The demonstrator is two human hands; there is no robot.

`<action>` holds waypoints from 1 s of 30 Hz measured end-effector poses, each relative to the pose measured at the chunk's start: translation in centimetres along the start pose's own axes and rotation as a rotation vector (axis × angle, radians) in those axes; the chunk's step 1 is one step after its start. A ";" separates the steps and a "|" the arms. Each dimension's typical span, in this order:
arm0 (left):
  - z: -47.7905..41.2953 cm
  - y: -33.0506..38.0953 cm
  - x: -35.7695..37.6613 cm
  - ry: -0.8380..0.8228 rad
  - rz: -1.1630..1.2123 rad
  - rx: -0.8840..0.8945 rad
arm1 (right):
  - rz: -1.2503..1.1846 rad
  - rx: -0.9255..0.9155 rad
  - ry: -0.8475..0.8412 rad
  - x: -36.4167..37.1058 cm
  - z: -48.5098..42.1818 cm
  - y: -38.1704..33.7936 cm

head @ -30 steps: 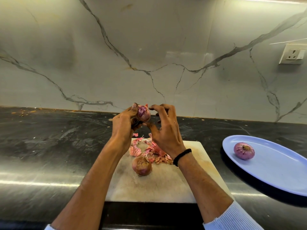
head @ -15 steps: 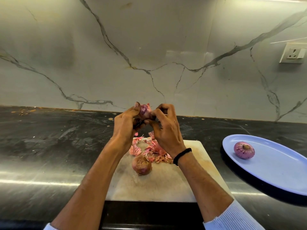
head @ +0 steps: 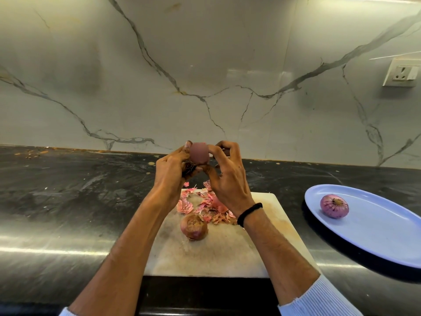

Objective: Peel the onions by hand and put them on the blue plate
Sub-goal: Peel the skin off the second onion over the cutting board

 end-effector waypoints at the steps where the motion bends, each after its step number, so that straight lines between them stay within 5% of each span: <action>1: 0.0 0.0 0.0 -0.001 0.005 -0.002 | 0.005 -0.001 -0.005 0.0 0.0 0.1; 21: -0.5 -0.4 -0.2 0.028 0.000 -0.021 | -0.079 -0.070 -0.006 -0.3 0.0 -0.2; 30: -0.4 -0.2 -0.1 0.031 -0.011 -0.006 | -0.164 0.051 0.008 -0.3 -0.1 -0.5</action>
Point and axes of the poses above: each hand's wrist, its own z-axis away from the middle knuckle, its own x-axis out of the palm, y = z × x, the point moved 1 cm from there along -z, towards the middle knuckle, and after that the axes turned 13 degrees about -z, right-handed, at the moved point
